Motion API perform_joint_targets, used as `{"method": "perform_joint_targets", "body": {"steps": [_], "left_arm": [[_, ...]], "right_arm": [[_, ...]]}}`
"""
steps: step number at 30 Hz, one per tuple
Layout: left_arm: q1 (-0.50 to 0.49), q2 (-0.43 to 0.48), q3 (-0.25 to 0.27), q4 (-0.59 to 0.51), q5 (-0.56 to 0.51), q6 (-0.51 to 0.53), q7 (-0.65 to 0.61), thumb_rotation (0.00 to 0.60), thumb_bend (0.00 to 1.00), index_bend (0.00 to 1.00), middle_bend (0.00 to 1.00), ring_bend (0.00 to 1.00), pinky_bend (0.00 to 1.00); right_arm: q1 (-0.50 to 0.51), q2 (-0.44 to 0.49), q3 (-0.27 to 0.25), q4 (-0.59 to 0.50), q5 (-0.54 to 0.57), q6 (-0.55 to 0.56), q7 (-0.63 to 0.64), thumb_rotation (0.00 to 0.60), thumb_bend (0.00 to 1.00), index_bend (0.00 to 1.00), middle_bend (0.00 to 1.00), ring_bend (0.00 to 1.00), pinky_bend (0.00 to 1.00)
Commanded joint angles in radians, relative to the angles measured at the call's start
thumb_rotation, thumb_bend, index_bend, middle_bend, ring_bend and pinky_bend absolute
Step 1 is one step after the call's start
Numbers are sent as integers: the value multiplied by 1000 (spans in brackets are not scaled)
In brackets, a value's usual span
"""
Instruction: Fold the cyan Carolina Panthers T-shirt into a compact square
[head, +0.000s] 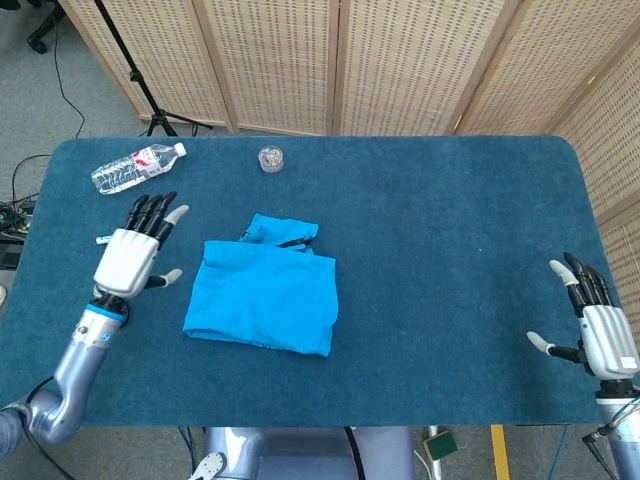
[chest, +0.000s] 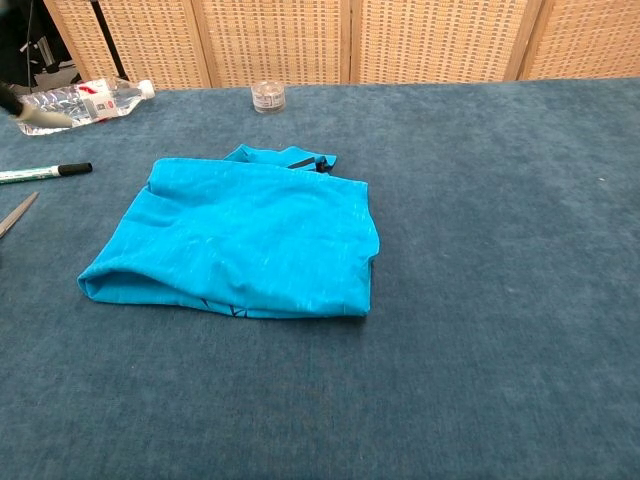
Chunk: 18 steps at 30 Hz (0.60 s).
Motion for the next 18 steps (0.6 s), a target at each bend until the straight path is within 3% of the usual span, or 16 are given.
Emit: {"method": "perform_joint_targets", "body": {"steps": [1,9,14,18], "left_arm": [[98,36,46,-16,-15,82,-47,600,0,0,0,0,0],[286,94,105,-13,-57,188,-190,600,0,0,0,0,0],[351,132,125,-31,-63,210,-227,600,0,0,0,0,0],[377,155,132,-40,-64,199,-232,600,0,0,0,0,0]], "right_arm": [[-2,0,-2,-5,-2,2,-8,600,0,0,0,0,0],[-9,2,-7,-18,-19,24,-39,600,0,0,0,0,0],[-18,2,-5,-20,-21,45,-62,600,0,0,0,0,0],[-28,-16,9,-5,-9,79,-158,600,0,0,0,0,0]]}}
